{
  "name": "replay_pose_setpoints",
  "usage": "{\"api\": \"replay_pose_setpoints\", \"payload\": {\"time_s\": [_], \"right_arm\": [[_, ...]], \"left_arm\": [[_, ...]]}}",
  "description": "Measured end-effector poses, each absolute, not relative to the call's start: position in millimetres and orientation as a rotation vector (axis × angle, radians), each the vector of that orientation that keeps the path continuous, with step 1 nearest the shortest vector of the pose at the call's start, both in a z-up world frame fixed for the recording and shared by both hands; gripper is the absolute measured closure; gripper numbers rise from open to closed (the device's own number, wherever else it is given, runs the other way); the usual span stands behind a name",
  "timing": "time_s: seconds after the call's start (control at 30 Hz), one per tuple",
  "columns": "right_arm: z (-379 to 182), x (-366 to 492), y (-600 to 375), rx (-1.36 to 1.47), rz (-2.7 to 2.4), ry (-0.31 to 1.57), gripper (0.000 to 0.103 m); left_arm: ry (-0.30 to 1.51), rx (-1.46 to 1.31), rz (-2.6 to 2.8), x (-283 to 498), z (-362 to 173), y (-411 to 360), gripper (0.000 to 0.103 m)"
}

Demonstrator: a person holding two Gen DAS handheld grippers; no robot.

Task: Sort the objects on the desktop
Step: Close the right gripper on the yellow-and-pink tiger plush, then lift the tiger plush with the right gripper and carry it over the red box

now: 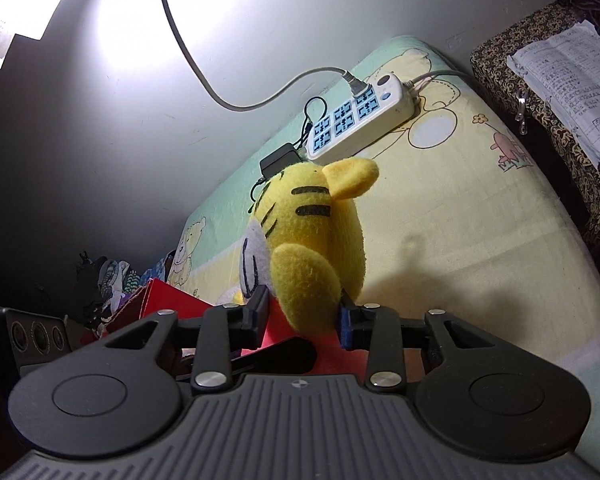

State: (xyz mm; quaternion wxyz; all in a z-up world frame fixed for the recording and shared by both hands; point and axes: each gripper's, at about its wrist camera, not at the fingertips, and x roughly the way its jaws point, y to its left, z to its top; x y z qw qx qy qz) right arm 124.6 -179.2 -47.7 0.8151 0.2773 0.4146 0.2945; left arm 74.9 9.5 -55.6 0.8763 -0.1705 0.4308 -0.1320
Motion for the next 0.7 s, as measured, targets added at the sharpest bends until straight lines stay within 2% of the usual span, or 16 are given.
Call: {"api": "replay_pose_setpoints", "payload": {"time_s": [0.33, 0.7], "right_arm": [[-24.2, 90.6, -159.5, 0.595, 0.702, 0.787, 0.067], [6.5, 67.0, -76.8, 0.579, 0.778, 0.728, 0.066]], "left_arm": [[0.810, -0.327, -0.265, 31.5, -23.2, 35.2, 0.022], [0.719, -0.322, -0.235, -4.0, 10.3, 124.2, 0.022]]}}
